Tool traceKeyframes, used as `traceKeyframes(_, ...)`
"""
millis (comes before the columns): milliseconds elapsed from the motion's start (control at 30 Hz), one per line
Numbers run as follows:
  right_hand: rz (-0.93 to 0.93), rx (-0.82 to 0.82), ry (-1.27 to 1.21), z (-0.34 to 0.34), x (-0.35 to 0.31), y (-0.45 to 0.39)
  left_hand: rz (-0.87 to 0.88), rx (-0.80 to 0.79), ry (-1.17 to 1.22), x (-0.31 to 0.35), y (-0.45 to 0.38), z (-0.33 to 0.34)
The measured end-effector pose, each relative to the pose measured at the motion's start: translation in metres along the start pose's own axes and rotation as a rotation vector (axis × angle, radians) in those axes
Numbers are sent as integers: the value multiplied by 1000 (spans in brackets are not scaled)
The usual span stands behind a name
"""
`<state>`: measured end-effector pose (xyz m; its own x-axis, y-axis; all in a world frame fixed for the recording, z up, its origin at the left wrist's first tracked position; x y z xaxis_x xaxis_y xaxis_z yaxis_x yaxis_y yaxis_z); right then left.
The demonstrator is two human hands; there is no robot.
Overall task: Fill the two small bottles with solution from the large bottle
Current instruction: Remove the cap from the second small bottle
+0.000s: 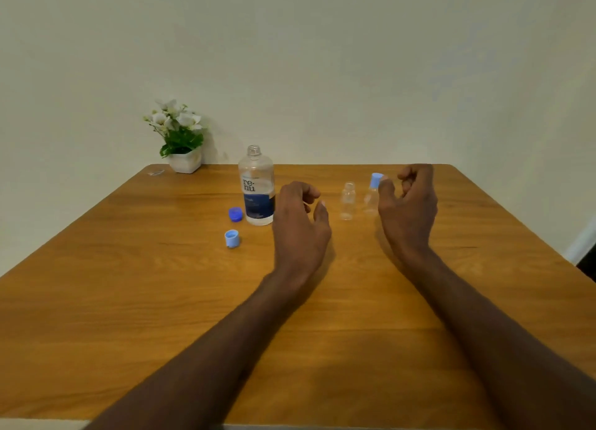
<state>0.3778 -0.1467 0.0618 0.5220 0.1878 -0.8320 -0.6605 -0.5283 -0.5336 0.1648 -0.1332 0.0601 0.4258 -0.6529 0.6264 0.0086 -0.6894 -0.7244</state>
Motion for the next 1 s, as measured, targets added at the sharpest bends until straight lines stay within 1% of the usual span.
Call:
traceKeyframes(67,86,-74,66,2,21,-12,-109,10,102,-7,-7,23)
traceKeyframes(133,151,-205,121,14,38,-20,-210,-6,170,-19,-12,41)
traceKeyframes(200,196,-341,127,28,47,-24,-289,-33,202,-30,-15,51)
traceKeyframes(267,203,-430,194,38,53,-26,-335,-49,180,-39,-16,54)
traceKeyframes(367,187,-466,265,42,56,-28,-332,-65,192,-40,-14,54)
traceKeyframes(433,240,-466,196,44,60,-30,-310,-83,215,-37,-14,57)
traceKeyframes(500,321,-449,76,42,62,-31,-303,-86,234,-36,-14,57)
traceKeyframes(567,397,-422,-96,35,60,-31,-291,-76,282,-33,-14,57)
traceKeyframes(633,452,-433,-273,26,52,-27,-293,-75,340,-30,-12,56)
traceKeyframes(667,469,-446,-316,21,48,-24,-302,-78,369,-29,-11,55)
traceKeyframes(800,493,-566,-354,2,33,1,-343,-83,531,-18,2,41)
traceKeyframes(933,535,-722,-411,-3,16,37,-502,-226,791,-16,25,31)
traceKeyframes(1000,546,-761,-404,2,11,54,-591,-250,878,-19,34,26)
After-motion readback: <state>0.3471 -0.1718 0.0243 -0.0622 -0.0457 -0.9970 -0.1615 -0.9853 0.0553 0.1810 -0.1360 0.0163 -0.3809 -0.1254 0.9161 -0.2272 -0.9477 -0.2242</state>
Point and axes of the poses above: each hand's wrist, its own y-axis away from the middle knuckle, its own z-axis out of the palm, x = y × z, the point moved 6 cm from there along -y, towards the middle knuckle, and after that the axes turned 9 degrees about z, right-handed, at the moved point
